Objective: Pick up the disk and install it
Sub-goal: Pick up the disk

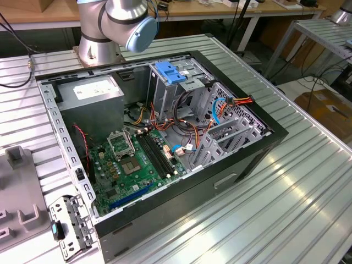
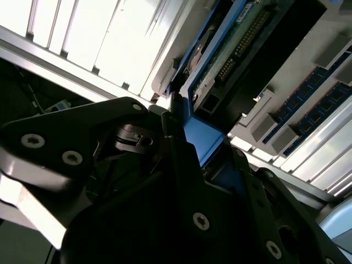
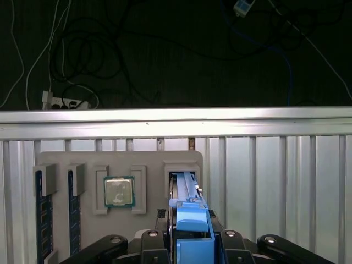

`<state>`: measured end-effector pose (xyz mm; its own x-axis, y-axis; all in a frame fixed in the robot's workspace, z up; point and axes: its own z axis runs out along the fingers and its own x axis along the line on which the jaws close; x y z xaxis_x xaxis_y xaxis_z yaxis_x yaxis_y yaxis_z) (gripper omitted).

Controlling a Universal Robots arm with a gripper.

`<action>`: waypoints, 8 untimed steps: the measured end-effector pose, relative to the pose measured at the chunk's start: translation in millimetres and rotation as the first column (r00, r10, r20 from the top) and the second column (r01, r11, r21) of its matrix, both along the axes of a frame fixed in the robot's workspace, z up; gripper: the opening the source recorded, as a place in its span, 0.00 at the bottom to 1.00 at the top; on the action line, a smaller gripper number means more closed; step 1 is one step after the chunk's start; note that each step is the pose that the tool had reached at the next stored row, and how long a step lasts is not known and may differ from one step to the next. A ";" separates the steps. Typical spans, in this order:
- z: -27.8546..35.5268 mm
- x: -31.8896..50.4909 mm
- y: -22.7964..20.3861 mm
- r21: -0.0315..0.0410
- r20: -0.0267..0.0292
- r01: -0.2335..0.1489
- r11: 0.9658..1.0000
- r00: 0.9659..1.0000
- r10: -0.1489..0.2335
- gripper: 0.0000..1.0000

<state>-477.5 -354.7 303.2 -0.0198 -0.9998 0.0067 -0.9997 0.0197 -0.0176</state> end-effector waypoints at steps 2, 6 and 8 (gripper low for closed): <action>1.6 0.0 0.0 -0.001 0.000 0.000 1.000 1.000 0.000 0.37; 5.2 0.0 0.0 -0.003 0.000 0.000 1.000 1.000 0.000 0.37; 7.6 0.0 0.0 -0.004 0.000 0.000 1.000 1.000 0.000 0.37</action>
